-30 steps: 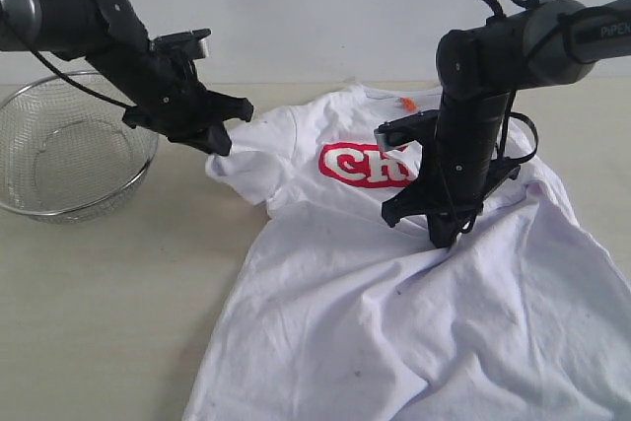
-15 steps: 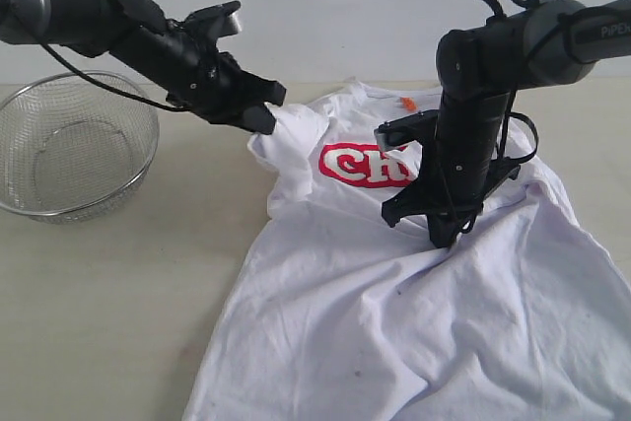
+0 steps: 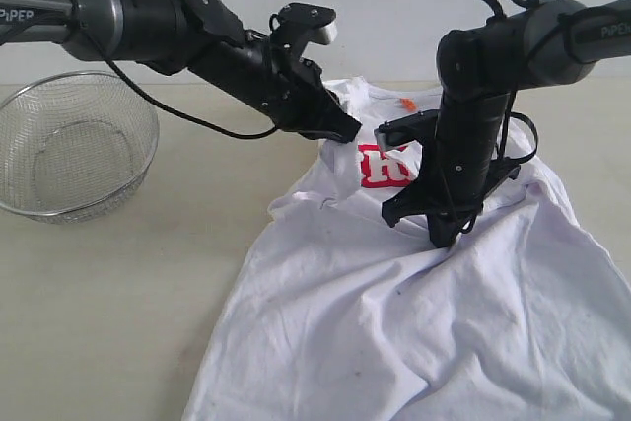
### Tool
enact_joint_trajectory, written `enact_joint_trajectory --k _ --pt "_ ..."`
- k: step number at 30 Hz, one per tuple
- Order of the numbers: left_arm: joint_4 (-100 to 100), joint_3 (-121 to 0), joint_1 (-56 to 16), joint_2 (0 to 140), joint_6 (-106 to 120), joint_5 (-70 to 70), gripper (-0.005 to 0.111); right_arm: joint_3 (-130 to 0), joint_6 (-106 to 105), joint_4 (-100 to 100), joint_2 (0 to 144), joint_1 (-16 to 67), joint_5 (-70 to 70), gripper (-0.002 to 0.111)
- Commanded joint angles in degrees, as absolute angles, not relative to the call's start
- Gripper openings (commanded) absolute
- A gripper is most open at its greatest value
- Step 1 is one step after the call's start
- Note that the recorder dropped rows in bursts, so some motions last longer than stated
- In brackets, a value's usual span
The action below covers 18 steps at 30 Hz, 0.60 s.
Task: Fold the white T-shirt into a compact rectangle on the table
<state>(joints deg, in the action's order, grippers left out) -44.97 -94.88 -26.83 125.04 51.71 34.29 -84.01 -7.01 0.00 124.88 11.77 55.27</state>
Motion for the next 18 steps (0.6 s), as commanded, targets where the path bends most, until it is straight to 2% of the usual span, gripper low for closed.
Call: enact_joint_trajectory --k 1,8,10,12,17,18 --pt "-46.07 -95.07 -29.10 126.37 52.77 32.94 0.004 -81.80 -7.35 -4.63 128.66 10.51 51.91 0.000" --pt "-46.04 -95.07 -29.35 128.88 52.77 32.78 0.005 -81.80 -7.35 -4.63 128.53 10.51 51.92 0.000" --pt "-46.04 -95.07 -29.35 128.92 52.77 32.78 0.013 -82.19 -7.35 -4.63 128.40 10.51 52.05 0.000" --pt "-46.58 -95.07 -29.35 128.92 52.77 32.78 0.026 -82.87 -7.35 -4.63 127.49 10.51 52.29 0.000" --pt "-55.04 -95.07 -29.35 128.92 52.77 31.11 0.082 -85.82 -6.93 -4.63 123.27 10.51 52.13 0.000" --pt "-57.37 -95.17 -29.35 128.92 53.20 30.96 0.089 -86.90 -6.74 -4.63 122.01 10.51 52.13 0.000"
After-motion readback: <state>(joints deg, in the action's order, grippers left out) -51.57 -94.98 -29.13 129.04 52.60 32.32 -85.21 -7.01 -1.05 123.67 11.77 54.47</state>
